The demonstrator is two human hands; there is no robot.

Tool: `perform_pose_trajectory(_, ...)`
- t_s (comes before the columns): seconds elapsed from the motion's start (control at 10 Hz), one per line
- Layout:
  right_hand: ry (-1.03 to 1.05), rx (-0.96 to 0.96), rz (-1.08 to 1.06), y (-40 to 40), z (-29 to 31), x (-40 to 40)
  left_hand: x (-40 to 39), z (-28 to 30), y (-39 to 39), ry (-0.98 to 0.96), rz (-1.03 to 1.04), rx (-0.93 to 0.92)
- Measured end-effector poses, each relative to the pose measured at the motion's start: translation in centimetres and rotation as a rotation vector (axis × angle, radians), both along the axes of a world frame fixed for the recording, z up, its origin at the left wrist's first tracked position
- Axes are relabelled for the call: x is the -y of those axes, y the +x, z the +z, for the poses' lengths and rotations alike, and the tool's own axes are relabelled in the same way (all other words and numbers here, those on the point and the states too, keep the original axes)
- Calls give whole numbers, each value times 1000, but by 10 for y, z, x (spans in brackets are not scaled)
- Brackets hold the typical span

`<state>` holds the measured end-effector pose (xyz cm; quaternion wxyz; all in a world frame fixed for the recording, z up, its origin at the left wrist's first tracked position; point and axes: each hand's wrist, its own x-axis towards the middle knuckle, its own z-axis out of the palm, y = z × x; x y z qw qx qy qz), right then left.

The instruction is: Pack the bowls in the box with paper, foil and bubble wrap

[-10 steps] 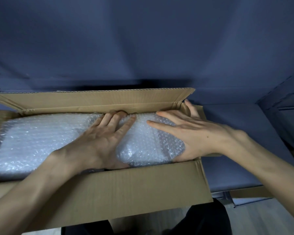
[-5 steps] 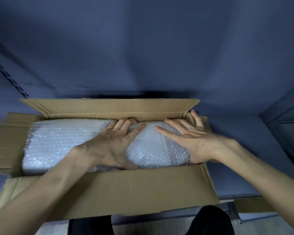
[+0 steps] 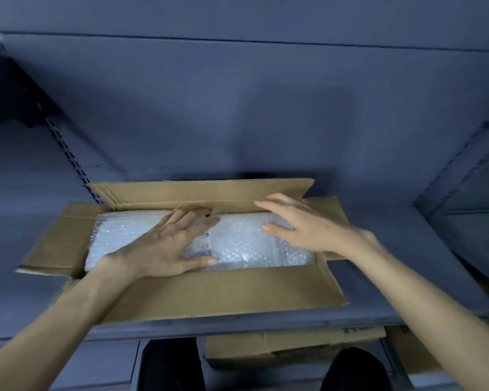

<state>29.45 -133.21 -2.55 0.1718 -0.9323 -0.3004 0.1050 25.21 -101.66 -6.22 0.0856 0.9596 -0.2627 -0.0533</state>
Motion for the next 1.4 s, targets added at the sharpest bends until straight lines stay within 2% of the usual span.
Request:
perform_pose_trajectory(0.1, -20, 27, 2, -4, -25, -21, -24, -2, -6, 59, 115, -11)
perform_pose_trajectory(0.3, -48, -70, -20, 0, -58, -46, -61, -14, -12, 125, 291, -84)
perform_pose_trajectory(0.4, -100, -73, -24, -2, -69, -54, -63, -22, -12, 63, 274, -150)
perform_pose_trajectory(0.5, -171, -77, -10, -1, -71, -55, -62, -21, -8, 96, 251, -182)
perform_pose_trajectory(0.6, -170, -71, -15, -2, -69, -56, -61, -15, -9, 117, 245, -153)
perform_pose_trajectory(0.7, -133, -57, -29, -6, -69, -57, -54, -17, -13, 41, 244, -23)
perform_pose_trajectory(0.8, -141, -109, -22, -7, -69, -57, -48, -18, -12, -4, 208, -110)
perform_pose_trajectory(1.0, -147, -136, -18, -9, -63, -57, -40, -10, -10, 123, 209, -210)
perform_pose_trajectory(1.1, -89, -38, -63, -16, -55, -56, -39, -5, -15, 102, 221, -135)
perform_pose_trajectory(1.2, 74, 12, -165, -29, -45, -48, -39, 2, -20, 22, 225, 24)
perform_pose_trajectory(1.3, 114, 17, -157, -43, -38, -35, -29, 11, -28, -21, 215, 163)
perform_pose_trajectory(1.4, 83, 150, -175, -50, -19, -29, -8, 32, -28, 18, 271, 219)
